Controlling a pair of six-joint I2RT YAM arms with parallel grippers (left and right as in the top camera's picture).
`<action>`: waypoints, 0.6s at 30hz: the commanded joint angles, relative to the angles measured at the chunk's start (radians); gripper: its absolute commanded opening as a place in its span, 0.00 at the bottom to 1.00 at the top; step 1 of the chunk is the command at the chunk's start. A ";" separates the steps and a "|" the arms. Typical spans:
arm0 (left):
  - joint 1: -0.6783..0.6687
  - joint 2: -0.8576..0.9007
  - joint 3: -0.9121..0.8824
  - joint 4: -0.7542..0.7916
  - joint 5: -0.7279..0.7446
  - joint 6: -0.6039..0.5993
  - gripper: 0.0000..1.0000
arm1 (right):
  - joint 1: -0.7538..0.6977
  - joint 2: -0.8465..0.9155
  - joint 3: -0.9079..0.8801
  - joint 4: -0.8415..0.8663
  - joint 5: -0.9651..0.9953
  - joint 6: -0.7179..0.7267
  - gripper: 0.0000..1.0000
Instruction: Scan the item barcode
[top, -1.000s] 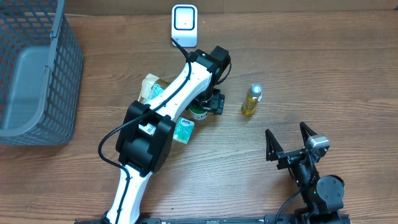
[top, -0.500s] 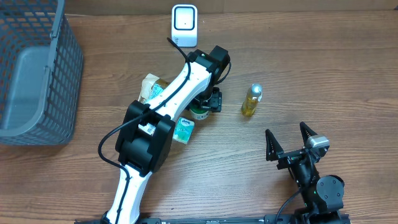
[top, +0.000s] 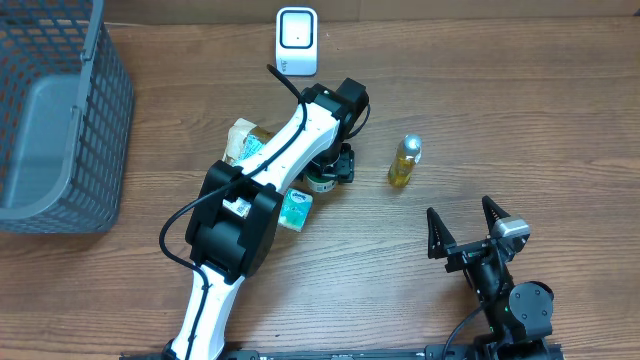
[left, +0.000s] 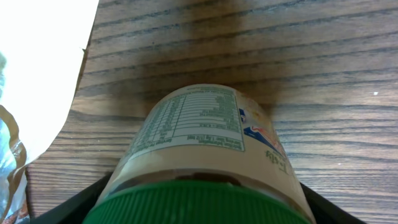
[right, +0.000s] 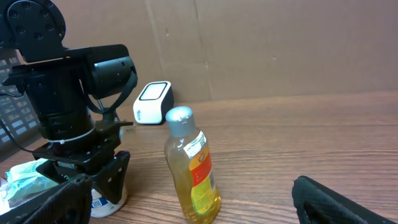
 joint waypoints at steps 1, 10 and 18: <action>0.000 -0.017 -0.007 0.000 -0.010 -0.021 0.72 | -0.003 -0.012 -0.011 0.003 0.009 -0.003 1.00; 0.011 -0.058 -0.004 -0.020 0.043 -0.019 0.64 | -0.003 -0.012 -0.010 0.003 0.009 -0.003 1.00; 0.053 -0.185 -0.003 -0.051 0.092 -0.013 0.55 | -0.003 -0.012 -0.010 0.003 0.009 -0.003 1.00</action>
